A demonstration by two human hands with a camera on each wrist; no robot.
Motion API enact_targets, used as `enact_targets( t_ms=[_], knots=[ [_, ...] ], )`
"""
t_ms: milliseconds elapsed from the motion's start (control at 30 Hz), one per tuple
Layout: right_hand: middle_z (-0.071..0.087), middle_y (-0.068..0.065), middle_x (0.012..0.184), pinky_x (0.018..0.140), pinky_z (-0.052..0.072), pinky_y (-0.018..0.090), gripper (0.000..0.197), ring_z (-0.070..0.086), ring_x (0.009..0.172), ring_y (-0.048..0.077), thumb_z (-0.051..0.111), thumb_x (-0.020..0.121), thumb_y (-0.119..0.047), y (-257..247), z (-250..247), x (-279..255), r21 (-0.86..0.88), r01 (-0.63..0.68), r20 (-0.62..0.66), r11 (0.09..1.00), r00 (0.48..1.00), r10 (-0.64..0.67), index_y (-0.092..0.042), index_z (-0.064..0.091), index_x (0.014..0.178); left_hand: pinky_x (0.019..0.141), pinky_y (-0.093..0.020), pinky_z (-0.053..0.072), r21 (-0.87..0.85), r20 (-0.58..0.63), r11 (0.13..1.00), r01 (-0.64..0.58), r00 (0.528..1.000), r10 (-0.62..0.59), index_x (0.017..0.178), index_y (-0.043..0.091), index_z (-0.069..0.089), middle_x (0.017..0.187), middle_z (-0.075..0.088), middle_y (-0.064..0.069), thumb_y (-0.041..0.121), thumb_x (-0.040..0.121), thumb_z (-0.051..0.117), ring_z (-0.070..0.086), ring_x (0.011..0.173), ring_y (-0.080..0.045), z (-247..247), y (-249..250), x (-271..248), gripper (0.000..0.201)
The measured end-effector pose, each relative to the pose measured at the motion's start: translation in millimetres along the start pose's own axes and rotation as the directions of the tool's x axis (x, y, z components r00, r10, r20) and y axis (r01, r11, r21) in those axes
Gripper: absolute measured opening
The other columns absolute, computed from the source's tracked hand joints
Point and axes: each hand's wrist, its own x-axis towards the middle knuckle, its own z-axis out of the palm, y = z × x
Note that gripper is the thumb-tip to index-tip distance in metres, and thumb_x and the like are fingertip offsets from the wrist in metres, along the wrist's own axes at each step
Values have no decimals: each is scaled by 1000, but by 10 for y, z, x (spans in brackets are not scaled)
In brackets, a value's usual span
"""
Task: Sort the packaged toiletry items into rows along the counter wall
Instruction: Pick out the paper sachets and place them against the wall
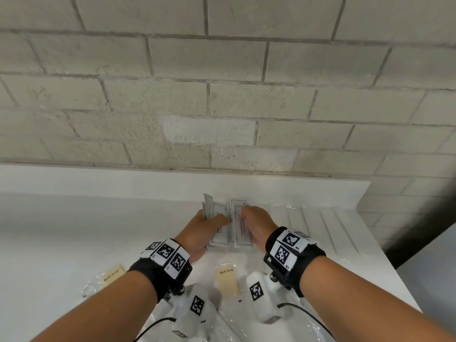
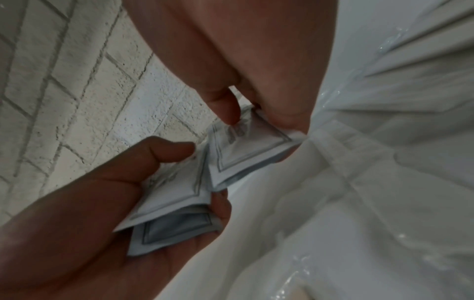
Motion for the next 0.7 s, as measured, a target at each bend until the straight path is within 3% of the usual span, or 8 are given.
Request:
enact_targets(
  t_ms=[67, 167, 233, 367, 467, 533, 600, 700],
  knots=[
    [43, 11, 73, 66, 37, 34, 18, 43, 69, 23, 38, 85, -10, 15, 68, 55, 8, -6, 40, 1000, 999, 6, -12, 40, 67, 85, -40, 58, -6, 9, 1000, 9, 1000, -9, 111, 5, 67, 109, 72, -19, 2, 96, 46, 71, 97, -31, -19, -3, 13, 26],
    [52, 14, 87, 77, 48, 42, 11, 53, 83, 27, 42, 75, -19, 38, 131, 105, 10, 5, 96, 1000, 995, -6, -10, 49, 75, 82, -40, 58, -26, -18, 998, 52, 998, -53, 115, 5, 65, 107, 72, -19, 6, 97, 42, 70, 96, -31, -41, -4, 53, 29],
    [54, 6, 81, 86, 50, 44, 12, 54, 81, 23, 45, 83, -20, 14, 120, 52, -25, 32, 114, 999, 993, -29, -15, 51, 73, 83, -43, 57, -32, -36, 996, 80, 996, -81, 114, 7, 64, 107, 71, -20, 8, 96, 38, 69, 95, -32, -33, 9, 78, 31],
    [46, -4, 72, 73, 45, 33, 28, 45, 63, 8, 41, 93, -15, 53, 55, 72, -52, 91, 121, 995, 989, -84, -22, 46, 66, 96, -48, 51, 12, -64, 997, 75, 995, -74, 113, 4, 64, 112, 69, -22, 11, 92, 38, 66, 100, -32, -57, 20, 129, 34],
    [47, -1, 70, 61, 41, 26, 25, 46, 62, 12, 43, 91, -12, 42, 43, 103, -81, 96, 110, 992, 990, -87, -18, 47, 66, 78, -37, 57, 16, -7, 996, 84, 996, -84, 107, 9, 66, 98, 74, -13, 7, 94, 35, 70, 88, -25, -93, 16, 133, 33],
    [46, 7, 71, 62, 37, 30, 20, 47, 66, 22, 44, 87, -8, 32, 27, 135, -96, 78, 72, 992, 995, -71, -13, 44, 67, 83, -43, 58, 60, -44, 997, 39, 998, -36, 113, 6, 61, 103, 73, -14, 11, 87, 50, 70, 94, -28, -147, 9, 149, 29],
    [40, 8, 67, 57, 31, 27, 17, 42, 62, 21, 46, 84, -4, 26, -19, 157, -154, 69, 30, 986, 997, -65, -8, 46, 67, 92, -51, 54, 150, -160, 989, 6, 987, 18, 120, 2, 55, 110, 69, -19, 18, 71, 69, 68, 102, -32, -273, -31, 230, 53],
    [48, 7, 71, 59, 36, 26, 12, 47, 69, 21, 51, 87, -5, 0, -51, 227, -297, 53, 17, 954, 999, -50, -5, 57, 76, 89, -48, 56, 405, -224, 914, -12, 968, 113, 99, 5, 70, 97, 74, -13, 16, 75, 79, 71, 92, -29, -443, -73, 340, 28]
  ],
)
